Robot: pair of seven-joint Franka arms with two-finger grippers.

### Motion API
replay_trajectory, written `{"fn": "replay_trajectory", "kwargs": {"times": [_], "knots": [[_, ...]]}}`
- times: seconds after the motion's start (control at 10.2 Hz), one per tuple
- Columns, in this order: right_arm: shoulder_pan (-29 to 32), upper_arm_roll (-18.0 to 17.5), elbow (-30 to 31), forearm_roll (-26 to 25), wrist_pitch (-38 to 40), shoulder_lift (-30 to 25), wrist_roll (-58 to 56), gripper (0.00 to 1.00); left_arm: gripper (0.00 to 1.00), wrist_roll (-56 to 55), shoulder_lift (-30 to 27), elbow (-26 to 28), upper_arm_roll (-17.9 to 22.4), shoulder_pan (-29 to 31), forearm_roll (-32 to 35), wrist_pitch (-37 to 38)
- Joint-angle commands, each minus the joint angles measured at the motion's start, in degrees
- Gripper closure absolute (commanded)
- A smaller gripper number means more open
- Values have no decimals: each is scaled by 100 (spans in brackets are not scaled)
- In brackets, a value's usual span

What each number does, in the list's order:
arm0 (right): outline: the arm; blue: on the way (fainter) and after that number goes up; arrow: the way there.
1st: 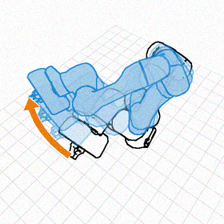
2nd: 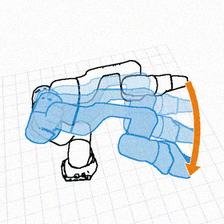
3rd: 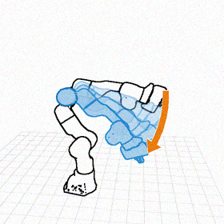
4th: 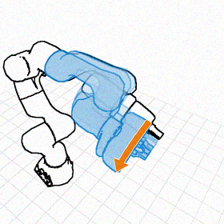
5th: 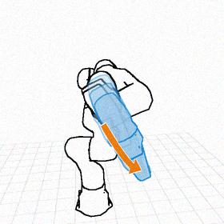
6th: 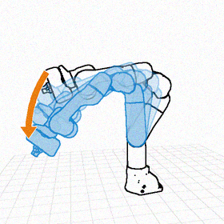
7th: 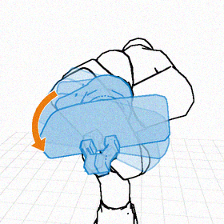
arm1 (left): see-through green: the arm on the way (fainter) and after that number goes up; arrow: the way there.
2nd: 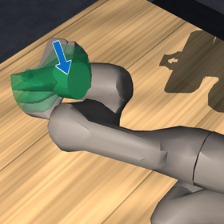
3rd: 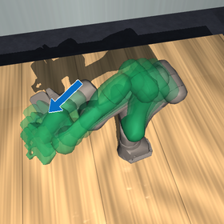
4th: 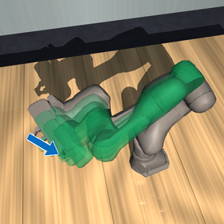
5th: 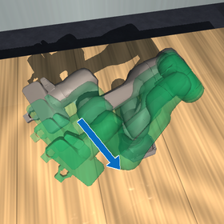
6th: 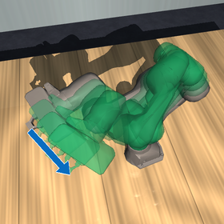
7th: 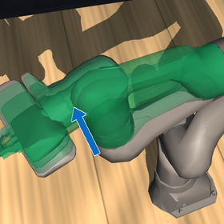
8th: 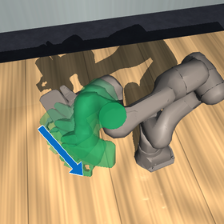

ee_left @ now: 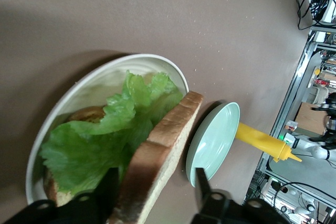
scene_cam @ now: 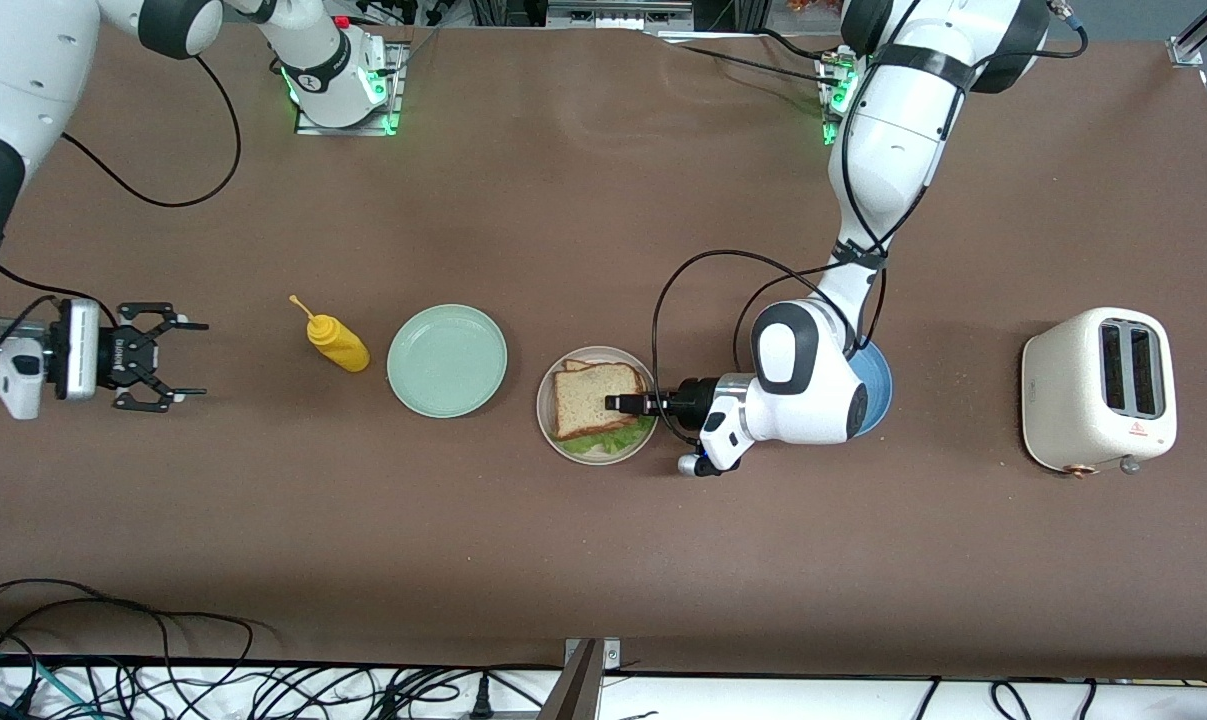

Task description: Make sandwich on beige plate with both arms

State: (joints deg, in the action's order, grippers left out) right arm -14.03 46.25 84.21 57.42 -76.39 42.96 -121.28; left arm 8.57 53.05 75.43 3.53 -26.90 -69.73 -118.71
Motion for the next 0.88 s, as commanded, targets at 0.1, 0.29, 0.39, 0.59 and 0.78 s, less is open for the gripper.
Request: {"fn": "replay_trajectory", "kwargs": {"times": [0.1,0.29,0.39,0.59,0.78], "knots": [[-152,76,-773,-739,379,-305,1954,0,0,110,4,-133,226,88,115,-3],[-319,77,-1089,-1109,388,-534,3166,0,0,93,-101,-134,367,176,966,23],[-442,85,-1265,-1285,415,-596,3642,0,0,49,-249,-134,472,229,1423,49],[-653,77,-1634,-1908,564,-806,4486,0,0,-109,-400,-125,560,282,2381,137],[-1056,77,-1697,-2400,547,-1008,5374,0,0,-206,-593,-125,815,317,3234,426]]}}
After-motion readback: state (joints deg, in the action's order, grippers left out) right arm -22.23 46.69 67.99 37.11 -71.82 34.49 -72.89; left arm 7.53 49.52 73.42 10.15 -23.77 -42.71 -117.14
